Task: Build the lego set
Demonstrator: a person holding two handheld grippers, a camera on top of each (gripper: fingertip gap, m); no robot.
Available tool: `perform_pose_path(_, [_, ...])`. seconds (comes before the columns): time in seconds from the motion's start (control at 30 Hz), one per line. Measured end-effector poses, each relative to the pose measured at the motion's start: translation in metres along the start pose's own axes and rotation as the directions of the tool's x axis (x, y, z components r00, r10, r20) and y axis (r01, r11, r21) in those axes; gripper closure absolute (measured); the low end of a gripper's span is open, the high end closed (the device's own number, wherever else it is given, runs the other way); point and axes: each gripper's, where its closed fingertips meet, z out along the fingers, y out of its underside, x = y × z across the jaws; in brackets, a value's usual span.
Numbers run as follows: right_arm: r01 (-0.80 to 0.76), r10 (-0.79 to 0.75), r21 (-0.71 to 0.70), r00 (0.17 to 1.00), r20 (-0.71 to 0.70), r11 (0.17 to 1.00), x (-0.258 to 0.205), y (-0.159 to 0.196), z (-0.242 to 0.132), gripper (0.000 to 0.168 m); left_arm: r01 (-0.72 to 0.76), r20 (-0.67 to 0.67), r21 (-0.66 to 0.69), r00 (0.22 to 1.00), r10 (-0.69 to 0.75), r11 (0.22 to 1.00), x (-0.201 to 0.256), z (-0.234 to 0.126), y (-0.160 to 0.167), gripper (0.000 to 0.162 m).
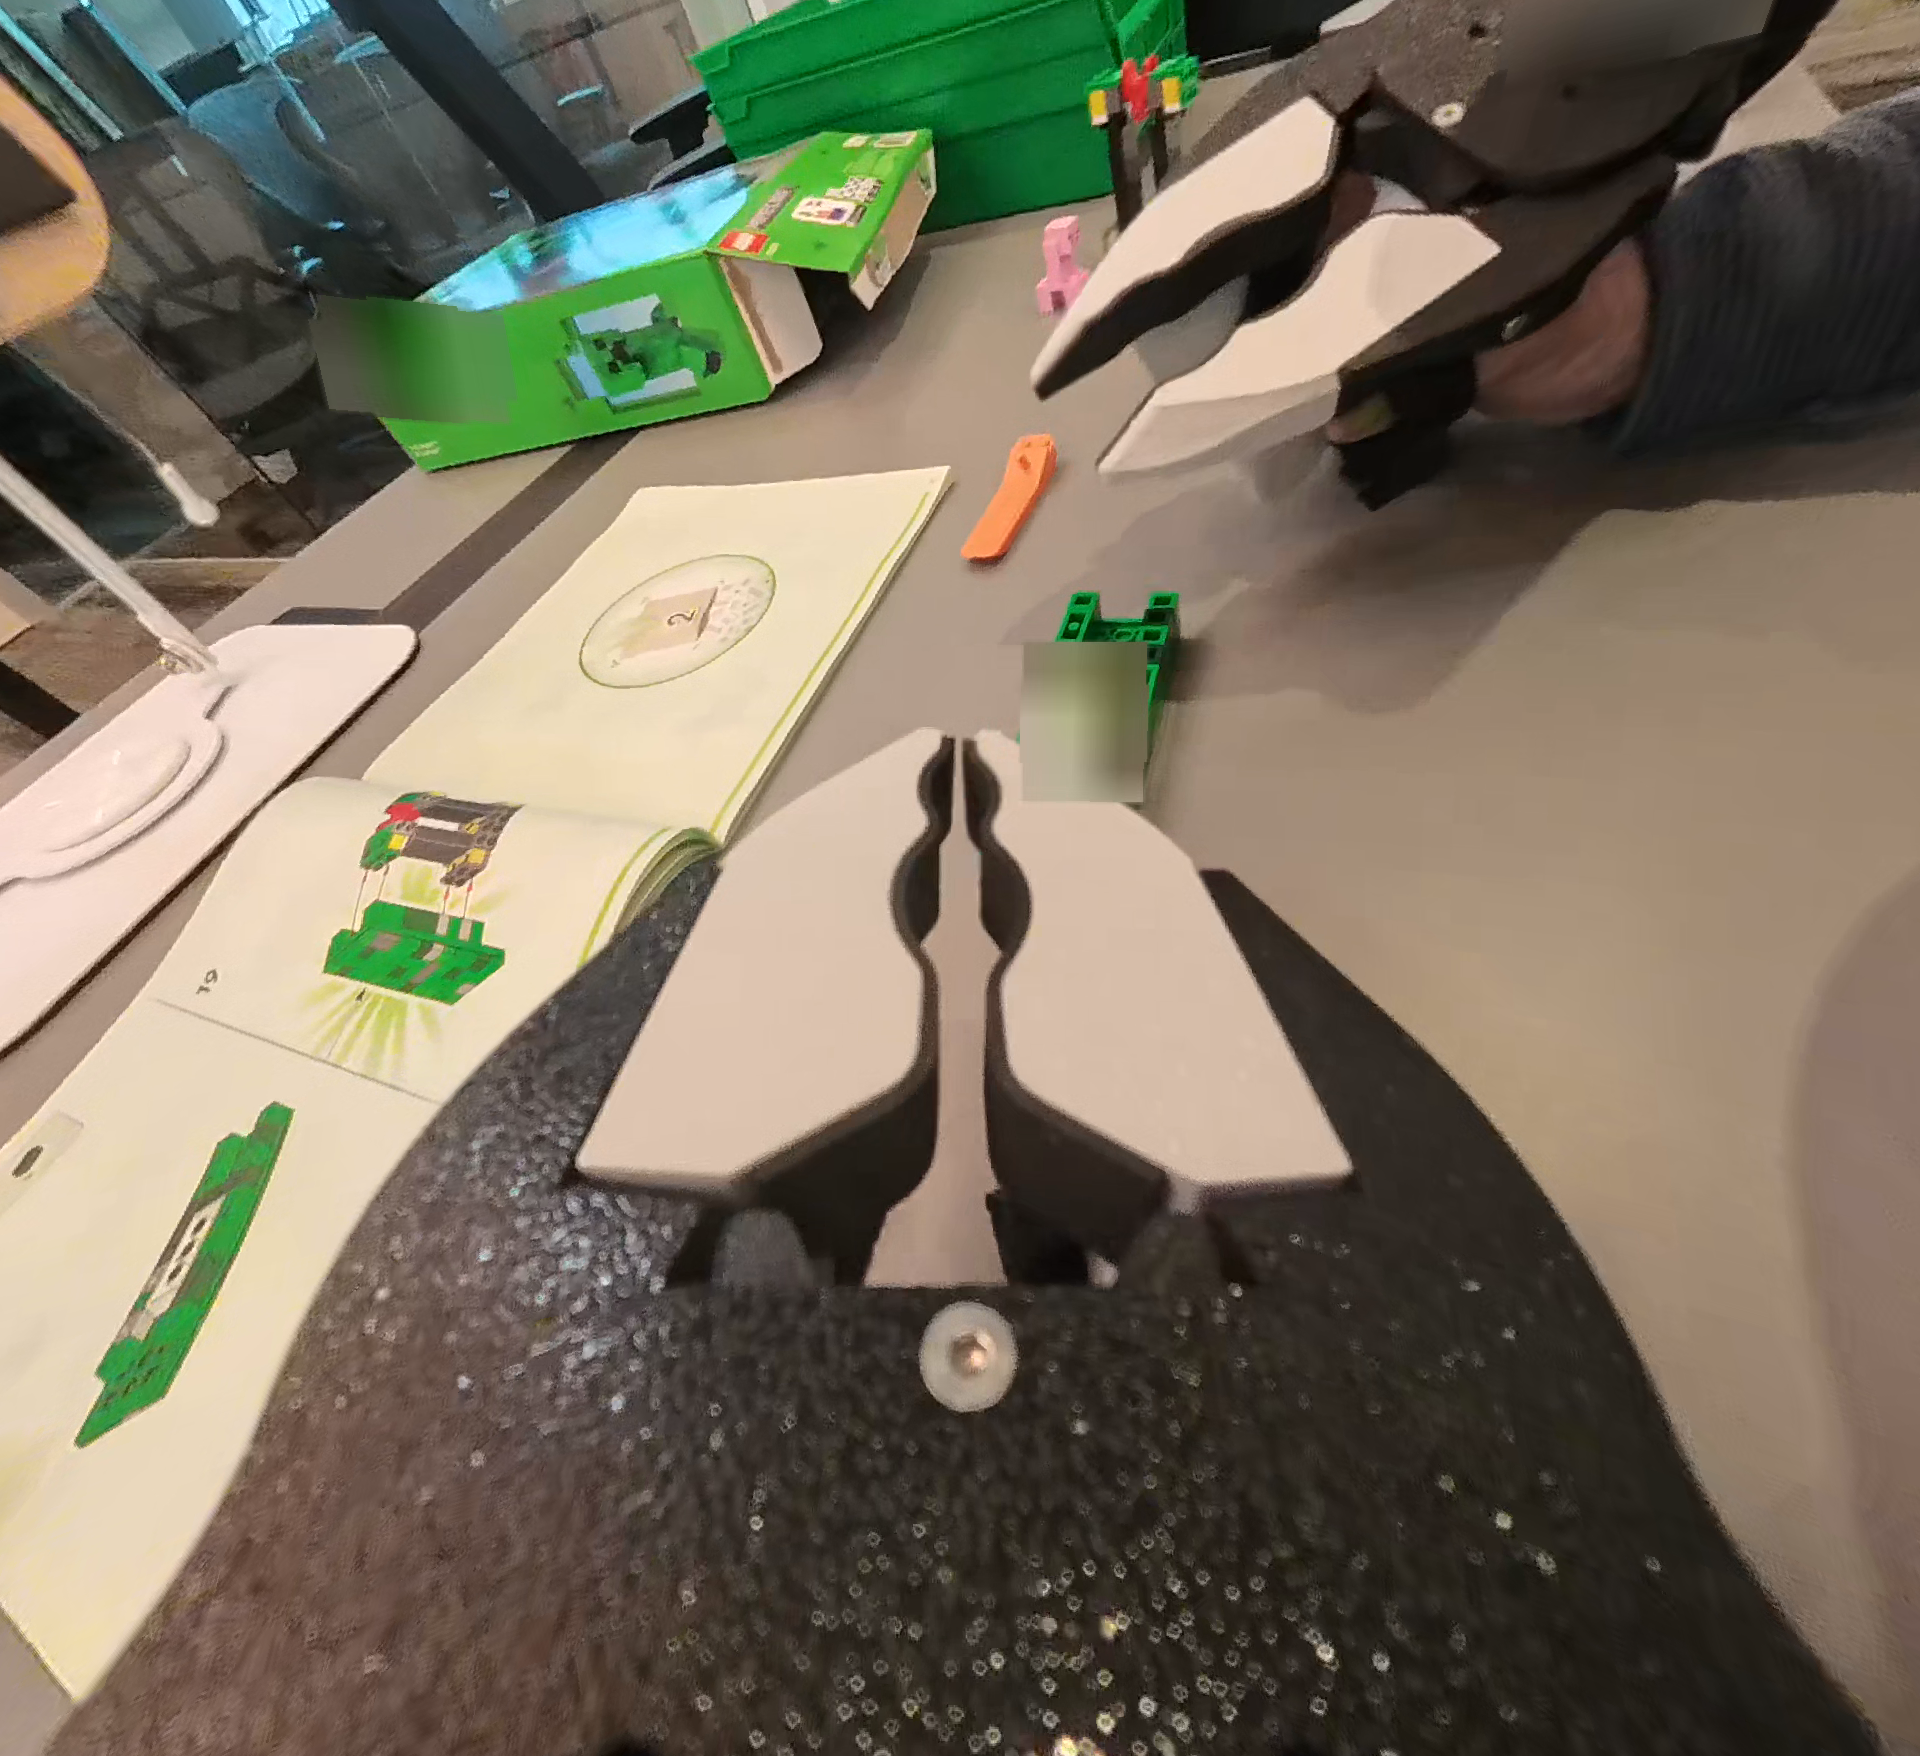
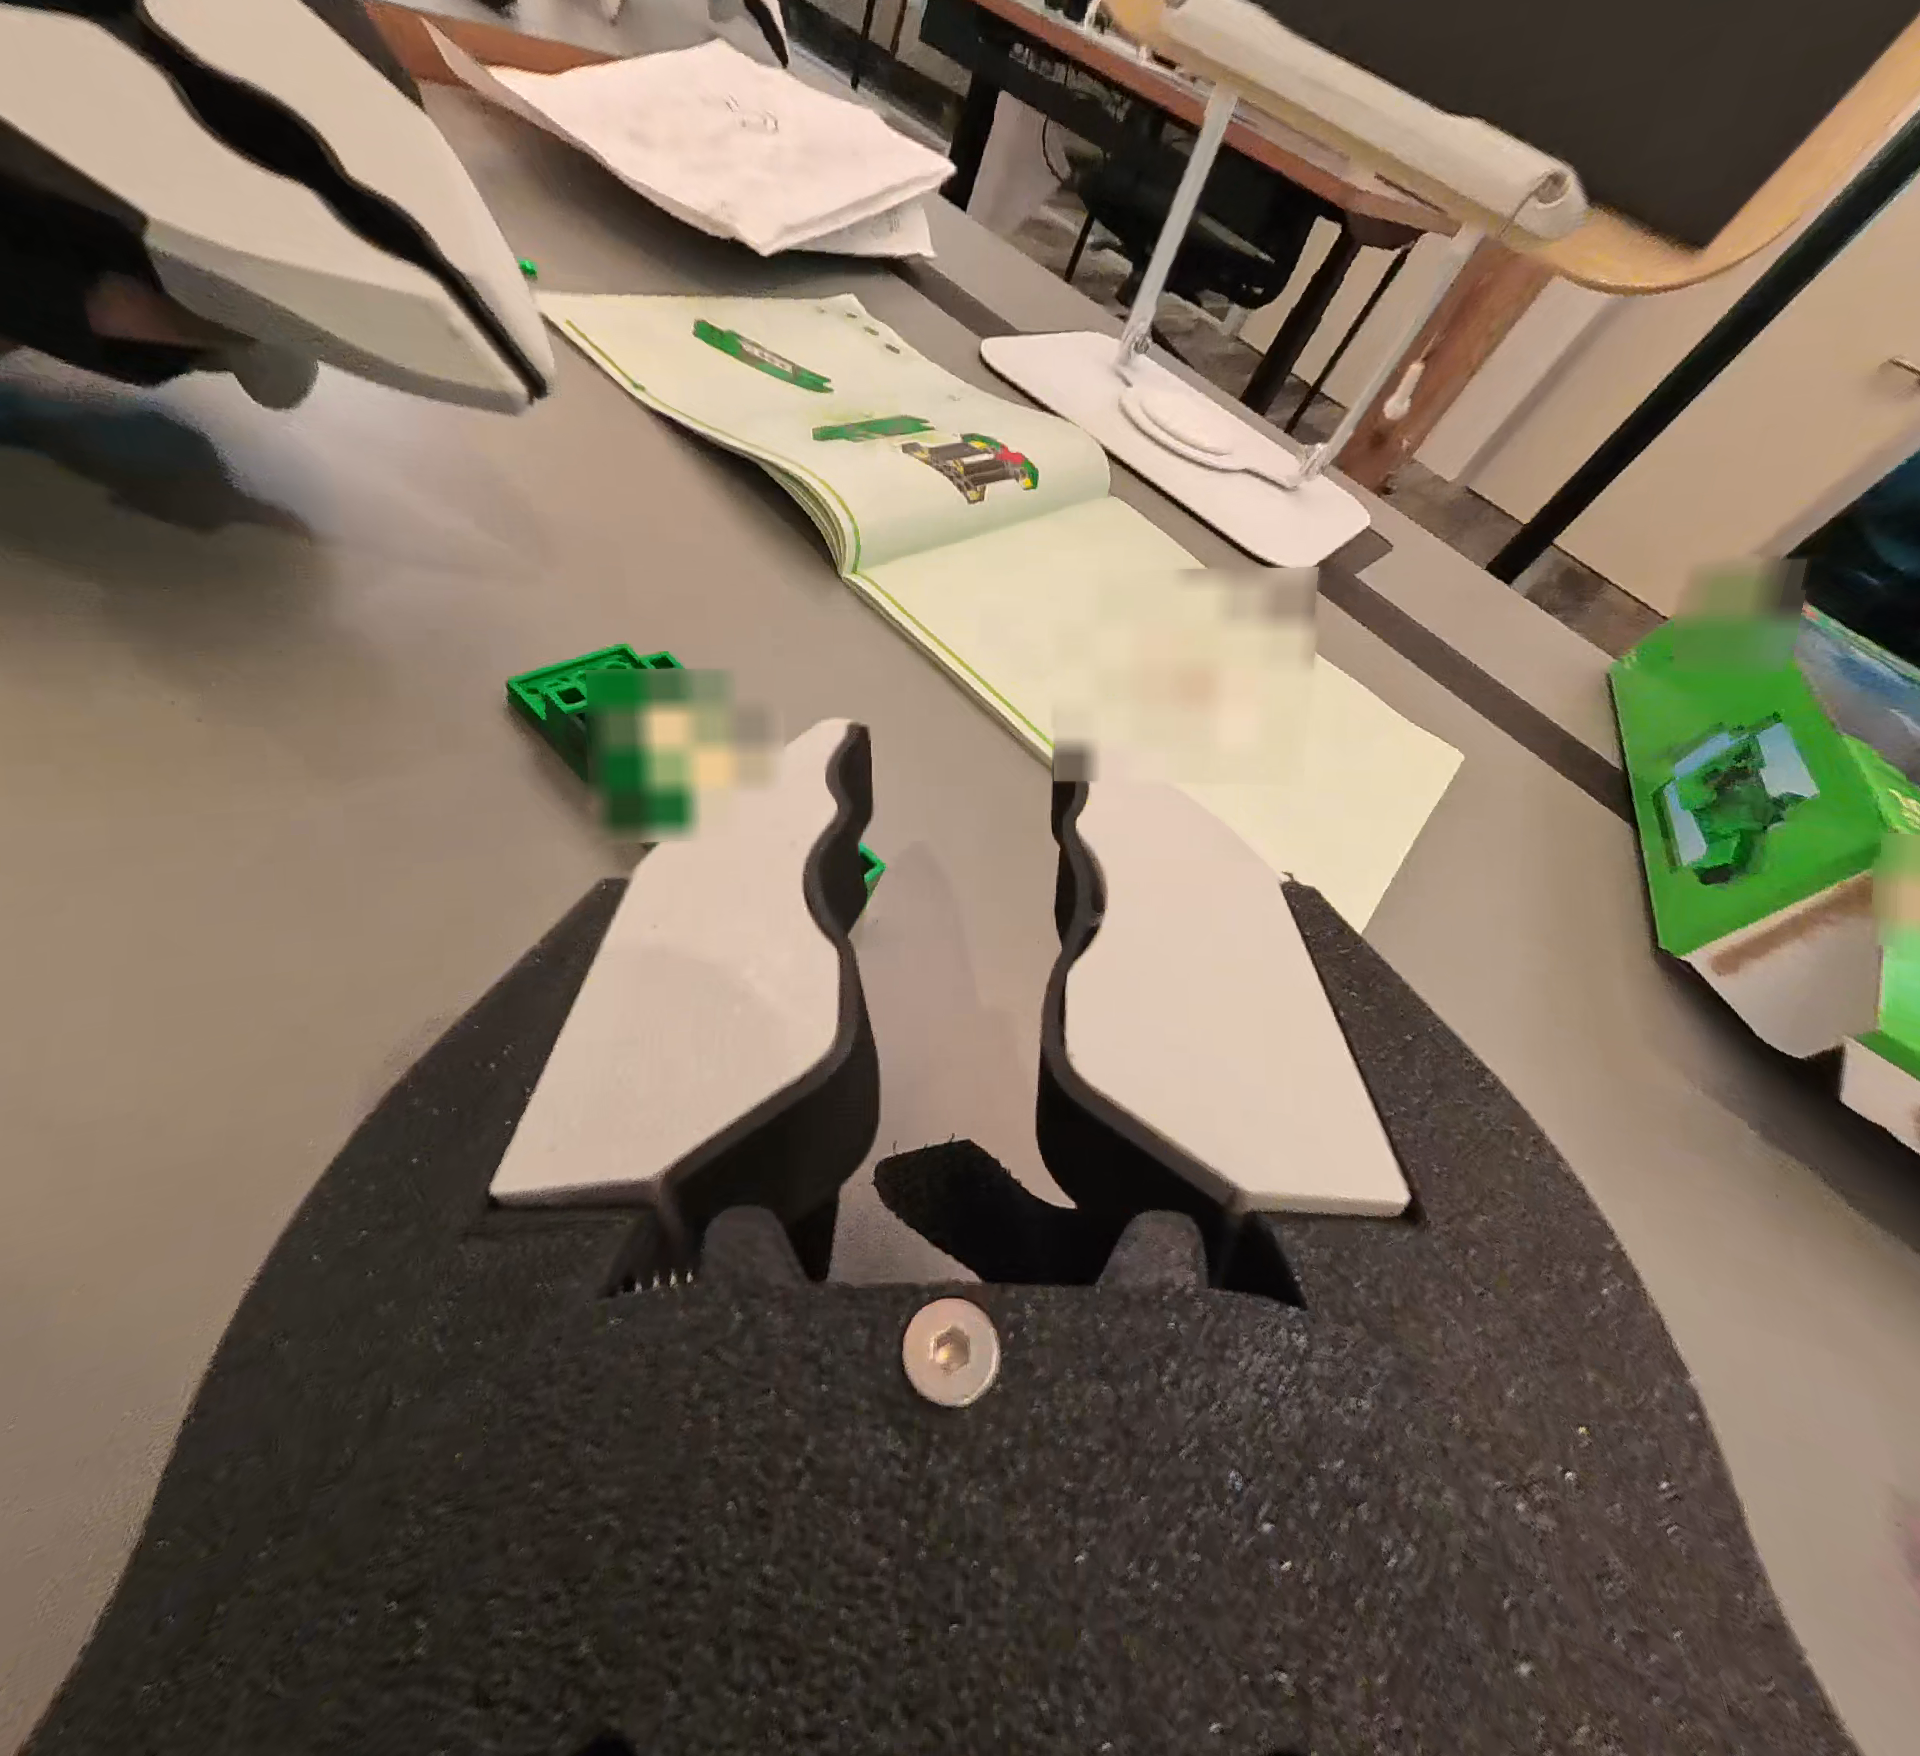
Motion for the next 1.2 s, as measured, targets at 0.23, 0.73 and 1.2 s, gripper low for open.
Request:
perform_pose_path(0.23, [0.104, -0.093, 0.078, 0.987, -0.132, 0.992, 0.006, -0.009, -0.005, 0.168, 0.036, -0.005, 0.001, 0.999, -0.036, 0.999, 0.001, 0.001, 0.0, 0.162])
perform_pose_path(0.73, [0.066, -0.05, 0.09, 0.984, -0.174, 0.994, 0.016, -0.01, -0.007, 0.168, 0.03, 0.007, 0.07, 1.0, -0.031, 0.997, 0.01, 0.006, -0.008, 0.162])
perform_pose_path(1.2, [-0.053, 0.096, 0.204, 0.973, -0.21, 0.978, 0.036, -0.017, -0.02, 0.168, -0.163, 0.142, -0.024, 0.976, 0.165, 0.986, 0.002, 0.013, 0.002, 0.162])
